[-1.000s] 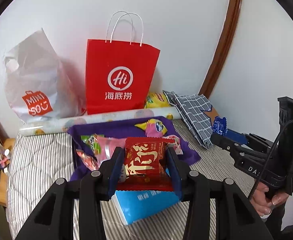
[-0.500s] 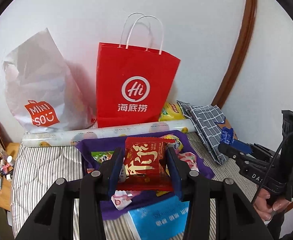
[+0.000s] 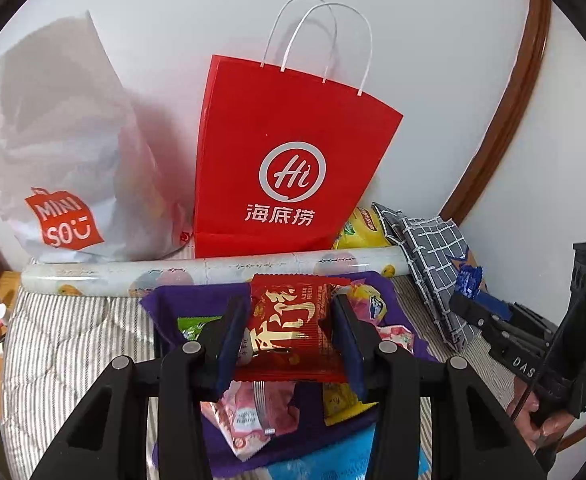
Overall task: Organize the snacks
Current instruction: 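Open both tools to release the red packet and blue bag onto the towel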
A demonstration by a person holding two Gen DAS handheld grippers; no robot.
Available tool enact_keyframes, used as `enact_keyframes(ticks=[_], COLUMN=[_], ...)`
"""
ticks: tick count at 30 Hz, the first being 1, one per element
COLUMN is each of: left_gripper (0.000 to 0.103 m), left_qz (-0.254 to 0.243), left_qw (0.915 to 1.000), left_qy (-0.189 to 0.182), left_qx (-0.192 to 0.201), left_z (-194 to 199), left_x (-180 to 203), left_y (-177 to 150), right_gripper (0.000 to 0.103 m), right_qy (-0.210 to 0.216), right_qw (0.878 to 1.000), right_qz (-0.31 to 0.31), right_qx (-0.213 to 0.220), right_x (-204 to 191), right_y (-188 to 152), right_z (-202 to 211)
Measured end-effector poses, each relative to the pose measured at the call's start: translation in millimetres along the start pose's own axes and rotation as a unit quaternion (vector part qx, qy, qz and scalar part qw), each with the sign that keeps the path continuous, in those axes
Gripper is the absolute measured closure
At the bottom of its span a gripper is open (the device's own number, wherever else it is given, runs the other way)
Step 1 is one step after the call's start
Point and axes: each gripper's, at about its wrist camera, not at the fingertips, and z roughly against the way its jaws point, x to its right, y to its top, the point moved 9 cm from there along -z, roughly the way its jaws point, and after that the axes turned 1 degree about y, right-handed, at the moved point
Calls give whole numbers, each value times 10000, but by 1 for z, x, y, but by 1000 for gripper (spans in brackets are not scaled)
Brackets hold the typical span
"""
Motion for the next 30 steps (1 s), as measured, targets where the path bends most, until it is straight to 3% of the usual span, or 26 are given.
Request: enact_keyframes(ticks=[10, 15, 30], left_gripper=[61, 61, 61], left_qz=[119, 308, 245], left_qw=[9993, 9980, 9949], left_qy=[84, 23, 61], left_qx=[-352, -557, -978], left_z=[-56, -77, -101], left_x=[-12, -21, -23], left_y=[-10, -22, -45], right_gripper=[62, 62, 59], right_qy=[-35, 105, 212], right_qw=[9981, 9967, 9918], right_qz=[-52, 50, 364], right_qx=[-611, -807, -1210], right_x=[16, 13, 0], right_y=[-35, -50, -71], right_z=[-59, -71, -91])
